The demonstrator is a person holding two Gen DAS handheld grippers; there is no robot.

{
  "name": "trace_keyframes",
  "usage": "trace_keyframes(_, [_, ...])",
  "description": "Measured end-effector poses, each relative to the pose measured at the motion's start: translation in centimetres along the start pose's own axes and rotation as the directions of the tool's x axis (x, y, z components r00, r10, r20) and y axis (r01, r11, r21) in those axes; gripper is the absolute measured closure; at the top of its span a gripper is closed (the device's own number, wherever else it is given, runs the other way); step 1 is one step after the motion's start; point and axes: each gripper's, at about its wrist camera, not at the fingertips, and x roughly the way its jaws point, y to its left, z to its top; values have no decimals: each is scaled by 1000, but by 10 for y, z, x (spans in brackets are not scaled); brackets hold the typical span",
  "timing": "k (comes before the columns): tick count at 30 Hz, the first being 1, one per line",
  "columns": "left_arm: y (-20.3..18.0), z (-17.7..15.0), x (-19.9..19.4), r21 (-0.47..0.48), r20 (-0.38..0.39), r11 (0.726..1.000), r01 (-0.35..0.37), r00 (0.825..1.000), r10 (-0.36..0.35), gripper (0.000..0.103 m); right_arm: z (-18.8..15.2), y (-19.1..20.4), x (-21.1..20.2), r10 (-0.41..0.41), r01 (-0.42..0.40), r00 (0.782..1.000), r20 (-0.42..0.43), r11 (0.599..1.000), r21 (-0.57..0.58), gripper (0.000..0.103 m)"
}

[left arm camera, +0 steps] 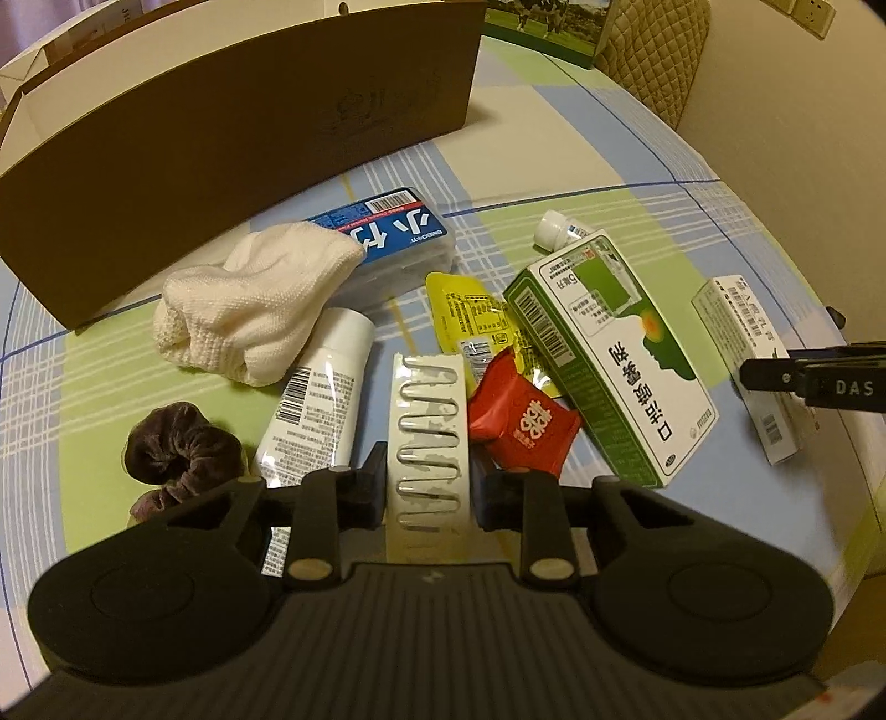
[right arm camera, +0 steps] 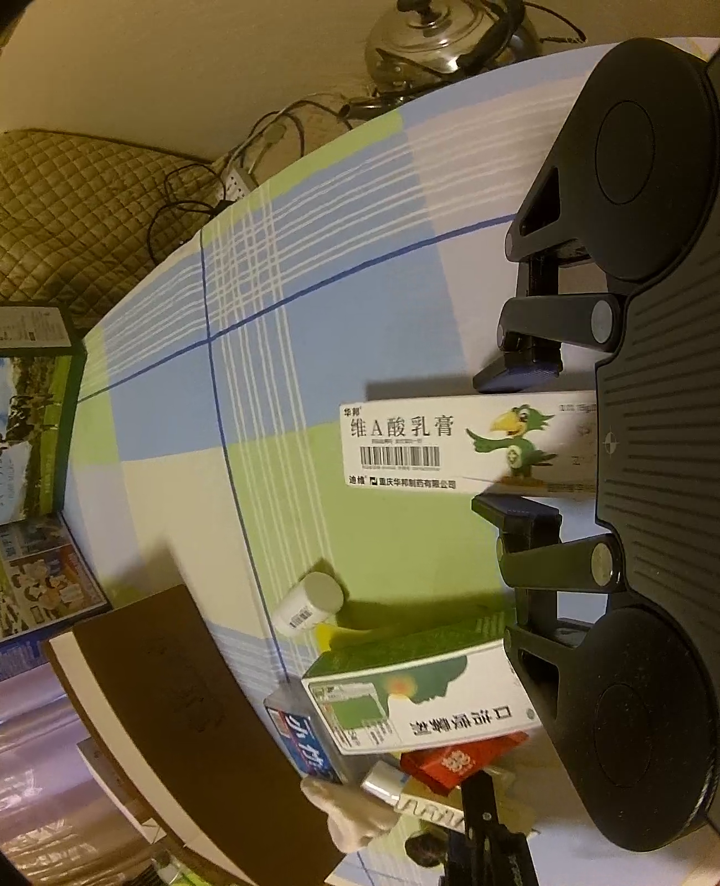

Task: Organize objects
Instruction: 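Lift the white cream box with the right gripper while the left gripper grasps the white blister strip, then carry the cream box and blister strip in both grippers over the brown box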

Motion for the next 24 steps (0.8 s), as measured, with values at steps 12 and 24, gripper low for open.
trace_keyframes(12, [7, -9, -19, -47, 25, 998, 30, 999, -29, 80, -5, 8, 0, -6, 5, 1000, -9, 998, -58, 68])
trace_keyframes(24, [22, 7, -62, -108, 108, 993, 52, 993, -40, 80, 28, 31, -44, 101, -94, 991, 91, 992, -82, 68])
